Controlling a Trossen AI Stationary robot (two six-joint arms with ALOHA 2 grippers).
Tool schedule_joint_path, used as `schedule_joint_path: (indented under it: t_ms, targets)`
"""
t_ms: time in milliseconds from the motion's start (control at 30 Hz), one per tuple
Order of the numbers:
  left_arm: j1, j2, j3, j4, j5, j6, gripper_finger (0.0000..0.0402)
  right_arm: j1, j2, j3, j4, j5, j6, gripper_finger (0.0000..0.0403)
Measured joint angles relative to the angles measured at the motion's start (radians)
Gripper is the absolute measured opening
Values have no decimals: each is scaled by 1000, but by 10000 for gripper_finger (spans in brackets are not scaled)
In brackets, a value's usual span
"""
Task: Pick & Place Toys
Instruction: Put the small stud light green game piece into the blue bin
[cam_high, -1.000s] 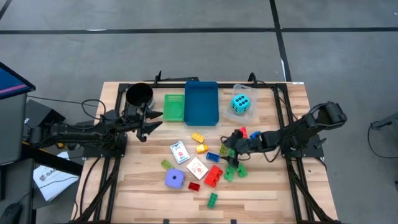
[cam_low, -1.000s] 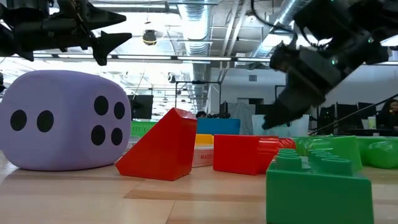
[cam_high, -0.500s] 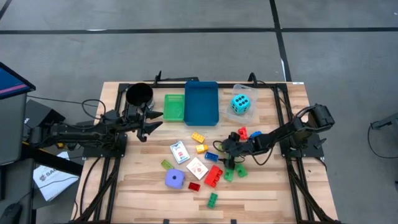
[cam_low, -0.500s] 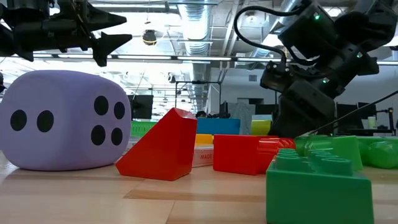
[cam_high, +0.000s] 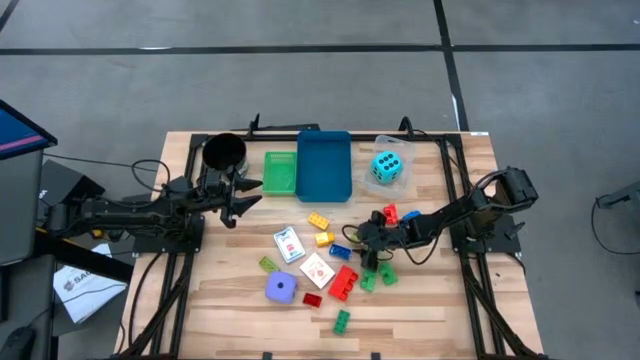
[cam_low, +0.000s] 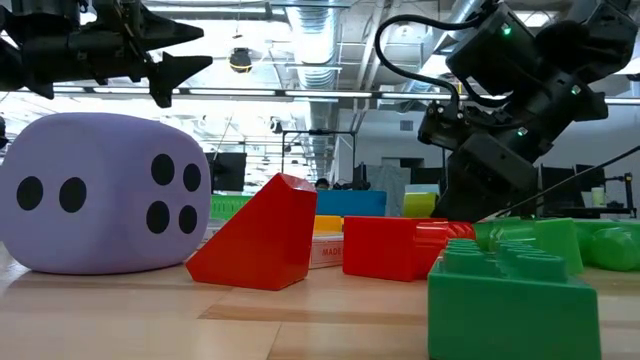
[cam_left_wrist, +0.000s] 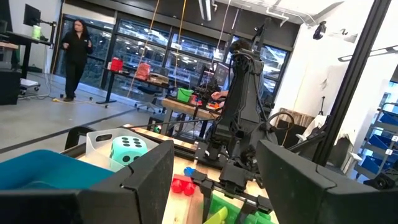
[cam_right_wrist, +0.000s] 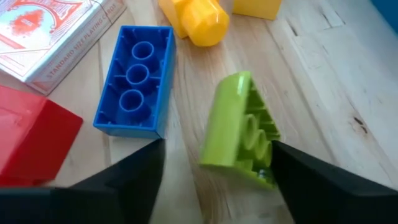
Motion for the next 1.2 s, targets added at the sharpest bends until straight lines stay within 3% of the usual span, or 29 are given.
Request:
schedule_joint_path:
  t_ms: [300, 667, 1000, 1200]
  targets:
    - [0, 0, 0, 0, 0, 0, 223, 0, 0, 0, -3, 30, 0, 87]
    - [0, 0, 0, 0, 0, 0, 223, -6, -22, 8, -1, 166, 29, 90]
    - [0, 0, 0, -32, 0, -38, 223, -38, -178, 99, 16, 487, -145, 90]
    - [0, 1, 0, -74, -22, -82, 223, -161, -192, 154, 75, 463, -275, 90]
